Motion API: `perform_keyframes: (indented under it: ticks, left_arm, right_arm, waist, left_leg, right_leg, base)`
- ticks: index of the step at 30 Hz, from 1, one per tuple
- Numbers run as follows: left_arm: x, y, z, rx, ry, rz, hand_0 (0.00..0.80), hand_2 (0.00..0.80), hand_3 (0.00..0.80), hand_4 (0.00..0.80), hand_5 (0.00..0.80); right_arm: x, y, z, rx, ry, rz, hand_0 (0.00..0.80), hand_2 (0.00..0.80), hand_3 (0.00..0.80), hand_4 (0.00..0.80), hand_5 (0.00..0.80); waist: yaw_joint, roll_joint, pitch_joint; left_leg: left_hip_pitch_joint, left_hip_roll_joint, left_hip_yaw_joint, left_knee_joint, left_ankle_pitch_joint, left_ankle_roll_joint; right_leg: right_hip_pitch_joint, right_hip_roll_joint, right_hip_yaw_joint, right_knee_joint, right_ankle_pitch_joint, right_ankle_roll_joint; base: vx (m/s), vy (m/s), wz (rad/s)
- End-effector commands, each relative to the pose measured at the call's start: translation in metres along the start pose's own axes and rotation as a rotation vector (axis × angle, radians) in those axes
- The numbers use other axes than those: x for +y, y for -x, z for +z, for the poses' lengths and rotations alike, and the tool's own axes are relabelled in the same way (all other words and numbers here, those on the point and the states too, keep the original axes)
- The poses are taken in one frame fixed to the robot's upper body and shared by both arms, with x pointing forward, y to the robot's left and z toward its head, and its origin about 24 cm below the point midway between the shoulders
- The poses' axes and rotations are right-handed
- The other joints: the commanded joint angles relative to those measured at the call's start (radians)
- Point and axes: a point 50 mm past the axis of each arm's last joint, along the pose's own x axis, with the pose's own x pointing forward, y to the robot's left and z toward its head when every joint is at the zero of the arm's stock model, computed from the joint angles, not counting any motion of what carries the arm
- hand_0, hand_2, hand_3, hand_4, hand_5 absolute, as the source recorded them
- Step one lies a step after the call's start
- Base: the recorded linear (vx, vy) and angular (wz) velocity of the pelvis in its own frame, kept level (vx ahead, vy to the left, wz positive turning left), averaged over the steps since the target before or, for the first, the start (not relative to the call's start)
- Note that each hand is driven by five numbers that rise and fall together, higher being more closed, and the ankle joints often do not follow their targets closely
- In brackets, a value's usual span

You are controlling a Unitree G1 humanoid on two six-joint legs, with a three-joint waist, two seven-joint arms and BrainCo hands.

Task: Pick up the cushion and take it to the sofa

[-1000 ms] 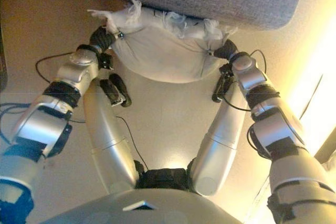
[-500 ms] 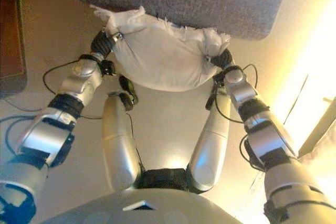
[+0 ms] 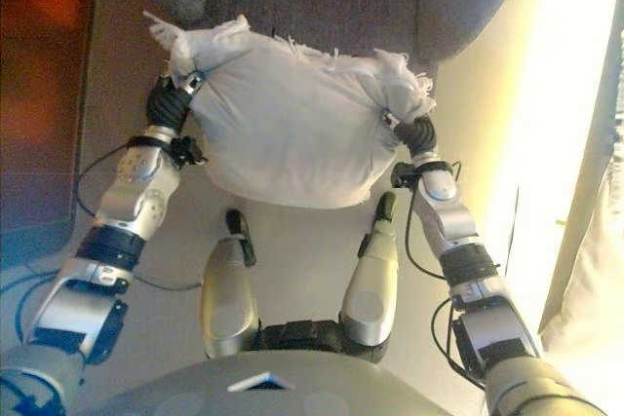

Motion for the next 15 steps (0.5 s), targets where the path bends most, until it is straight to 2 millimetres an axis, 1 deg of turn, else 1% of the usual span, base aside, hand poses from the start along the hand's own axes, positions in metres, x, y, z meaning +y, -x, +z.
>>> perform_keyframes:
  ticks: [1, 3, 4, 5, 6, 7, 9, 11, 13, 15]
  left_arm:
    - [-0.012, 0.012, 0.003, -0.066, 0.026, -0.021, 0.8, 0.8, 0.8, 0.8, 0.8]
    - [-0.003, 0.022, -0.012, -0.008, 0.035, -0.006, 0.8, 0.8, 0.8, 0.8, 0.8]
    - [0.002, 0.027, -0.019, 0.021, 0.053, 0.008, 0.8, 0.8, 0.8, 0.8, 0.8]
    - [0.005, 0.029, -0.022, 0.033, 0.067, 0.015, 0.8, 0.8, 0.8, 0.8, 0.8]
    - [0.009, 0.032, -0.025, 0.047, 0.076, 0.029, 0.8, 0.8, 0.8, 0.8, 0.8]
    - [0.013, 0.034, -0.029, 0.061, 0.082, 0.038, 0.8, 0.8, 0.8, 0.8, 0.8]
    - [0.014, 0.036, -0.034, 0.079, 0.073, 0.032, 0.8, 0.8, 0.8, 0.8, 0.8]
    - [0.014, 0.036, -0.036, 0.094, 0.073, 0.014, 0.8, 0.8, 0.8, 0.8, 0.8]
    - [0.014, 0.035, -0.036, 0.097, 0.078, 0.007, 0.8, 0.8, 0.8, 0.8, 0.8]
    - [0.013, 0.032, -0.034, 0.094, 0.085, 0.005, 0.8, 0.8, 0.8, 0.8, 0.8]
  right_arm:
    - [0.023, -0.004, 0.02, -0.094, -0.114, 0.061, 0.8, 0.8, 0.8, 0.8, 0.8]
    - [0.03, -0.001, 0.009, -0.026, -0.088, 0.092, 0.8, 0.8, 0.8, 0.8, 0.8]
    - [0.031, -0.001, 0.004, 0.011, -0.069, 0.108, 0.8, 0.8, 0.8, 0.8, 0.8]
    - [0.032, -0.001, 0.002, 0.023, -0.062, 0.114, 0.8, 0.8, 0.8, 0.8, 0.8]
    - [0.034, -0.001, 0.0, 0.036, -0.06, 0.126, 0.8, 0.8, 0.8, 0.8, 0.8]
    - [0.037, -0.001, -0.002, 0.048, -0.069, 0.135, 0.8, 0.8, 0.8, 0.8, 0.8]
    - [0.038, 0.0, -0.005, 0.07, -0.087, 0.124, 0.8, 0.8, 0.8, 0.8, 0.8]
    - [0.034, 0.003, -0.009, 0.082, -0.094, 0.109, 0.8, 0.8, 0.8, 0.8, 0.8]
    - [0.032, 0.004, -0.011, 0.087, -0.1, 0.098, 0.8, 0.8, 0.8, 0.8, 0.8]
    - [0.029, 0.004, -0.011, 0.089, -0.105, 0.095, 0.8, 0.8, 0.8, 0.8, 0.8]
  waist:
    - [0.023, 0.024, -0.226]
    - [0.038, 0.028, -0.269]
    - [0.047, 0.029, -0.287]
    - [0.053, 0.031, -0.292]
    - [0.06, 0.033, -0.3]
    - [0.067, 0.036, -0.308]
    - [0.068, 0.037, -0.322]
    - [0.061, 0.037, -0.333]
    - [0.055, 0.037, -0.338]
    - [0.043, 0.035, -0.339]
  left_leg:
    - [0.115, -0.057, 0.007, -0.175, 0.088, 0.097]
    - [0.162, -0.077, -0.049, -0.191, 0.075, 0.106]
    - [0.186, -0.088, -0.093, -0.198, 0.065, 0.11]
    - [0.203, -0.091, -0.109, -0.203, 0.06, 0.111]
    - [0.22, -0.099, -0.136, -0.21, 0.053, 0.112]
    - [0.24, -0.102, -0.145, -0.219, 0.048, 0.112]
    - [0.261, -0.096, -0.125, -0.212, 0.041, 0.104]
    - [0.276, -0.083, -0.092, -0.202, 0.039, 0.095]
    - [0.285, -0.083, -0.075, -0.198, 0.032, 0.094]
    - [0.286, -0.084, -0.037, -0.169, 0.021, 0.093]
  right_leg:
    - [0.111, 0.053, -0.022, -0.057, -0.048, 0.001]
    - [0.157, 0.077, 0.021, -0.074, -0.058, -0.012]
    - [0.182, 0.09, 0.053, -0.079, -0.066, -0.018]
    - [0.198, 0.096, 0.066, -0.082, -0.072, -0.021]
    - [0.215, 0.101, 0.081, -0.086, -0.078, -0.023]
    - [0.234, 0.105, 0.09, -0.09, -0.085, -0.023]
    - [0.266, 0.105, 0.084, -0.094, -0.096, -0.025]
    - [0.29, 0.092, 0.062, -0.099, -0.097, -0.018]
    - [0.297, 0.081, 0.051, -0.102, -0.094, -0.011]
    - [0.304, 0.074, 0.042, -0.103, -0.09, -0.008]
  base:
    - [0.367, 0.009, -0.5]
    - [0.348, 0.01, -0.53]
    - [0.295, 0.007, -0.59]
    - [0.272, 0.009, -0.68]
    - [0.222, 0.014, -0.57]
    - [0.226, 0.02, -0.52]
    - [0.173, 0.037, -0.29]
    - [0.107, 0.065, -0.08]
    - [0.054, 0.082, -0.02]
    - [0.016, 0.088, -0.03]
